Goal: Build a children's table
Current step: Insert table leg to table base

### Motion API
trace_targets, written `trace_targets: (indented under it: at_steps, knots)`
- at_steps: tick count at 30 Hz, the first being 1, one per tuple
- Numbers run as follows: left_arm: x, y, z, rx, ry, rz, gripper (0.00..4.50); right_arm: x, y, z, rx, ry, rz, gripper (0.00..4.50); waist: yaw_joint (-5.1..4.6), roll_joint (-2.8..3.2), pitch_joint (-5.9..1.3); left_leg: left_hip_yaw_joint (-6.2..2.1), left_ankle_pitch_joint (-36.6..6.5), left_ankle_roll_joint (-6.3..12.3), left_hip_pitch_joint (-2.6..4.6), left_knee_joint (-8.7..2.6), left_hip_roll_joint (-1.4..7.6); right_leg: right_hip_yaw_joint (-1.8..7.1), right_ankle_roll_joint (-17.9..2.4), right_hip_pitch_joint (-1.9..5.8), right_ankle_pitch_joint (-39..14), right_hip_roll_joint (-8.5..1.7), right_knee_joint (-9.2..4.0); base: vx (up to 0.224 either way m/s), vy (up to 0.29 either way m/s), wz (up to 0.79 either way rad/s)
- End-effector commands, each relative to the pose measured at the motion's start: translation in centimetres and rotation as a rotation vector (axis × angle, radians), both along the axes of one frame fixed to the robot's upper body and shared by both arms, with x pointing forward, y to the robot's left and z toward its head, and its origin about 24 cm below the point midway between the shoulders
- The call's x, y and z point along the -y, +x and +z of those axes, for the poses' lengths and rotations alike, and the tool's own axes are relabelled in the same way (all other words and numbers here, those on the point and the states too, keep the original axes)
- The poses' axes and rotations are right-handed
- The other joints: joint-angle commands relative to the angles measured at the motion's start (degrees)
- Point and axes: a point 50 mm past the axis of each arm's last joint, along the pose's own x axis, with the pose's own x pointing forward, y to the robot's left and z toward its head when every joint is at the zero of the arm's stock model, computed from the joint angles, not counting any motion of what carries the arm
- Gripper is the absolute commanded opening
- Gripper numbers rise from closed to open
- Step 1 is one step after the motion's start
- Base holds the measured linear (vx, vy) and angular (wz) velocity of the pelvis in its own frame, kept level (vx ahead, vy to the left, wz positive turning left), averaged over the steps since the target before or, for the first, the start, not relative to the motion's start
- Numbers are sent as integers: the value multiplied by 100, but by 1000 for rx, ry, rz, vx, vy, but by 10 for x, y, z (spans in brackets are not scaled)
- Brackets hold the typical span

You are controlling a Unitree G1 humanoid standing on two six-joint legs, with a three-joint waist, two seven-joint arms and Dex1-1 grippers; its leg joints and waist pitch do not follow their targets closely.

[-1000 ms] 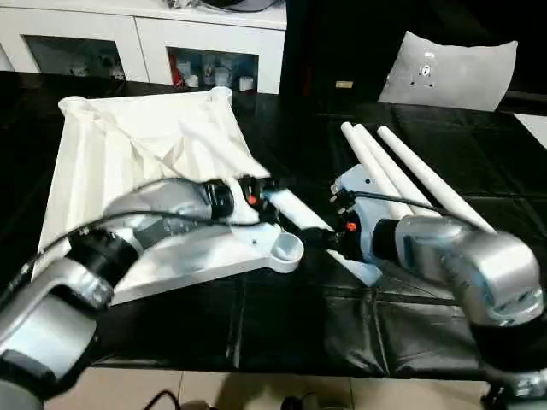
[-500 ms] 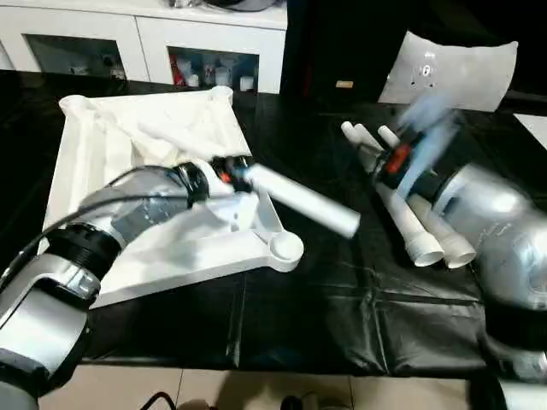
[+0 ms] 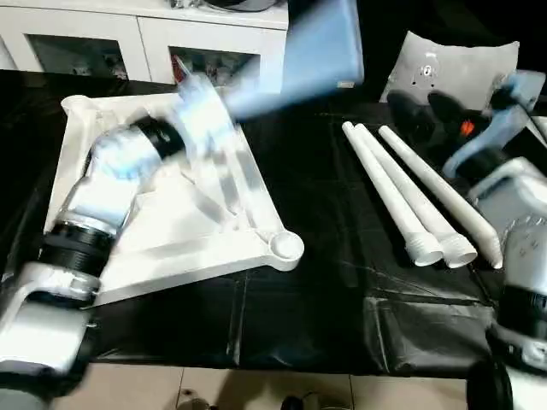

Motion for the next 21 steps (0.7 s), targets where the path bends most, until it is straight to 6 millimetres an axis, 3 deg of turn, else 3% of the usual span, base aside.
trace_targets:
  at_steps: [1, 2, 3, 7, 8, 10, 17, 21]
  knots:
    - [5, -5, 20, -24, -133, -82, 170, -10, -3, 1, 19, -60, 62, 450, 26, 21, -455, -15, 176, 134, -70, -406, 378, 366, -1300, 460, -835, -665, -383, 0, 0, 0]
    - [5, -5, 20, -24, -133, -82, 170, -10, -3, 1, 19, -60, 62, 450, 26, 21, -455, -15, 176, 134, -70, -406, 378, 366, -1300, 460, -835, -665, -383, 0, 0, 0]
    - [9, -7, 29, -85, -292, -150, 170, -21, -6, -1, 16, -95, 128, 450, 26, 15, -450, -7, 145, 138, -64, -399, 378, 365, -1215, 458, -1007, -654, -387, 0, 0, 0]
    - [13, -11, 44, -219, -518, -246, 170, -31, -9, -3, 3, -120, 200, 450, 46, 20, -447, -8, 162, 173, -63, -389, 371, 342, -1168, 425, -1137, -629, -424, 0, 0, 0]
    - [13, -12, 47, -276, -576, -275, 170, -33, -10, -4, -8, -125, 220, 450, 52, -3, -453, -1, 154, 133, -68, -381, 362, 348, -1165, 445, -1174, -629, -384, 0, 0, 0]
    - [15, -15, 48, -420, -689, -335, 170, -35, -10, -6, -33, -130, 260, 450, 68, -2, -448, 3, 137, 149, -76, -374, 343, 340, -1109, 439, -1314, -604, -426, 0, 0, 0]
    - [24, -22, 39, -615, -751, -434, 170, -39, -13, -3, -52, -111, 358, 450, 109, 6, -438, -2, 252, 296, -75, -394, 348, 325, -853, 420, -1427, -573, -474, 0, 0, 0]
    - [29, -27, 38, -680, -759, -444, 170, -42, -11, 6, -29, -85, 405, 450, 95, -9, -429, -7, 272, 287, -84, -394, 354, 326, -845, 432, -1348, -582, -462, 0, 0, 0]
